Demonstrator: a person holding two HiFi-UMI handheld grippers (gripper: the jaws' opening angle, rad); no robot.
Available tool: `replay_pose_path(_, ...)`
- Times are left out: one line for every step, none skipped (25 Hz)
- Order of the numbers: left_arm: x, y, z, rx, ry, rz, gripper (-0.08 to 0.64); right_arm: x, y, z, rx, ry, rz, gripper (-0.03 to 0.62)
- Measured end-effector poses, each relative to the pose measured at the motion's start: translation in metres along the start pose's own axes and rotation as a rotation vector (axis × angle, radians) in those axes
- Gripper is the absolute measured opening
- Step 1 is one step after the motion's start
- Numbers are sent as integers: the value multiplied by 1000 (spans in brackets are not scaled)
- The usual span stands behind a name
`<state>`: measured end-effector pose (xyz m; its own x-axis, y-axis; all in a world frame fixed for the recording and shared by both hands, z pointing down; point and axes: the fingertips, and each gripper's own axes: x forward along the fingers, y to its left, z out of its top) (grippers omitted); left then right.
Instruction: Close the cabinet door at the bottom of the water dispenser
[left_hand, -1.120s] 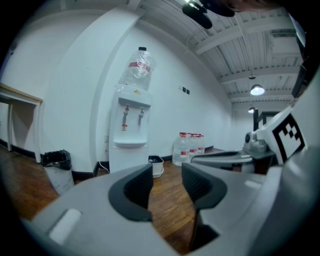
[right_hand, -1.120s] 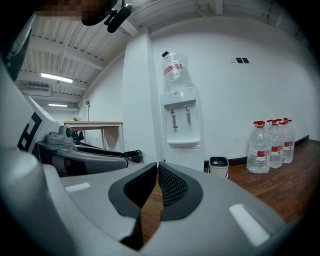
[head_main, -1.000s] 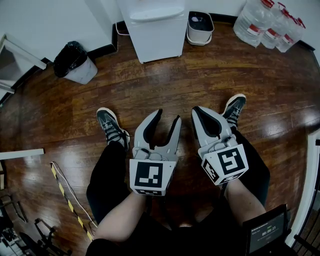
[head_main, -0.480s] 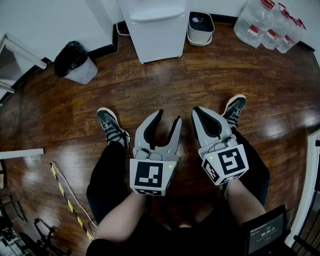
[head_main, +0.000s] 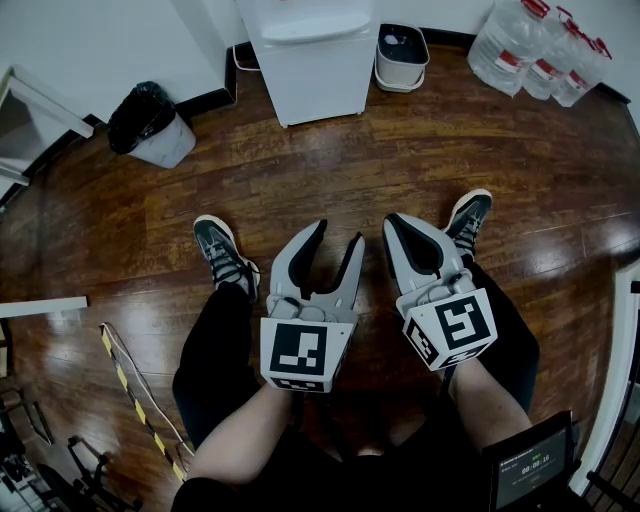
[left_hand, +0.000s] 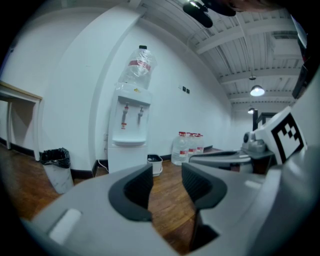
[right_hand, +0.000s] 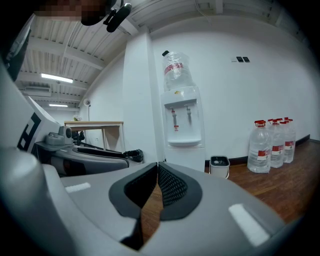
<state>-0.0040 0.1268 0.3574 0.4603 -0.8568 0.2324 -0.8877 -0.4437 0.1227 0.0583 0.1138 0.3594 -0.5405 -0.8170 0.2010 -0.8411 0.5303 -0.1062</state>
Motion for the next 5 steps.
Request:
replay_pose_path(0, 0, 0, 3, -8, 4, 199, 0, 0, 0, 0, 0, 0, 11)
replay_pose_path(1, 1, -1, 4, -11, 5, 199, 0, 0, 0, 0, -1, 0, 11)
replay_pose_path(1, 1, -1, 5, -11, 6, 199, 0, 0, 0, 0, -1, 0, 11)
replay_pose_path(0, 0, -1, 4, -8, 5, 199, 0, 0, 1, 0, -2, 0, 11)
replay_pose_path(0, 0, 0, 3, -4, 3, 199, 0, 0, 1, 0, -3, 0, 11)
